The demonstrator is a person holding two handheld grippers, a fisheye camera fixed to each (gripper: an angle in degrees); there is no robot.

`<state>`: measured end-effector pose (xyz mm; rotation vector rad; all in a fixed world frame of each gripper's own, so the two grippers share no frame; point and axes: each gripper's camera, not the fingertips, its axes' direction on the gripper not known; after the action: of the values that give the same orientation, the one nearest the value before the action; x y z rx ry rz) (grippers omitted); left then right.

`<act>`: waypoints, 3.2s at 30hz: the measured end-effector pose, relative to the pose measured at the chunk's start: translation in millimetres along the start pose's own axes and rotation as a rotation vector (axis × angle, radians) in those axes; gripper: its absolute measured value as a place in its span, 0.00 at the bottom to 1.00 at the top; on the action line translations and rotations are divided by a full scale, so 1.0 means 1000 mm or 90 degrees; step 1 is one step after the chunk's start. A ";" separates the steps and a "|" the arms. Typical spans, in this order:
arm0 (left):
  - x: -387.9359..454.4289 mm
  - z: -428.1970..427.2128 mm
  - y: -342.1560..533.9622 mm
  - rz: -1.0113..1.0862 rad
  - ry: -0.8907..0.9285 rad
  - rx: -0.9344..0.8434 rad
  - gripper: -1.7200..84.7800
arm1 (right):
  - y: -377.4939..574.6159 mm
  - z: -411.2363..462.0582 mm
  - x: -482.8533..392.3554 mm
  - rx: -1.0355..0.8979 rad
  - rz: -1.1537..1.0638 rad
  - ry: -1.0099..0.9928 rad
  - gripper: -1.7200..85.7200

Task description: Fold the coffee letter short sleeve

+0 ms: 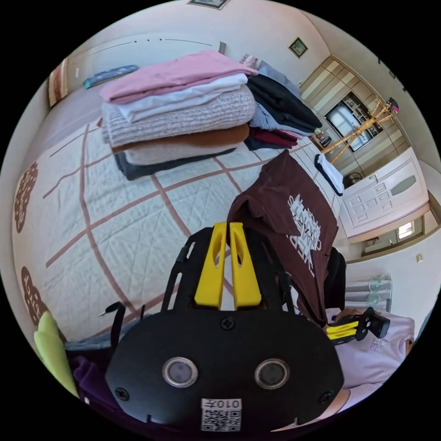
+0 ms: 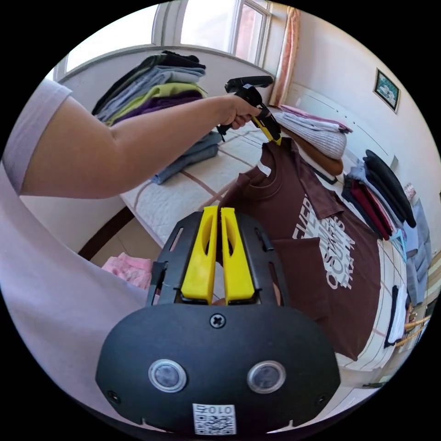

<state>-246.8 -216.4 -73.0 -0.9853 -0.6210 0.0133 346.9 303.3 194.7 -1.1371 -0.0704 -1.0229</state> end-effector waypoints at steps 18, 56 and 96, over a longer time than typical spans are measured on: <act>0.050 0.059 -0.052 0.047 0.028 -0.005 0.02 | 0.047 -0.193 0.209 0.131 0.235 -0.180 0.06; 0.216 0.445 -0.259 0.281 -0.052 -0.122 0.13 | 0.245 -0.433 0.615 0.144 0.736 -0.226 0.04; 0.104 0.536 0.308 0.660 -0.163 -0.072 0.10 | 0.168 -0.370 0.408 0.028 0.588 -0.216 0.06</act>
<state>-345.3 402.3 -51.9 -1.3358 -0.2823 1.0398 537.2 -234.6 115.0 -1.1129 0.1530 -0.0079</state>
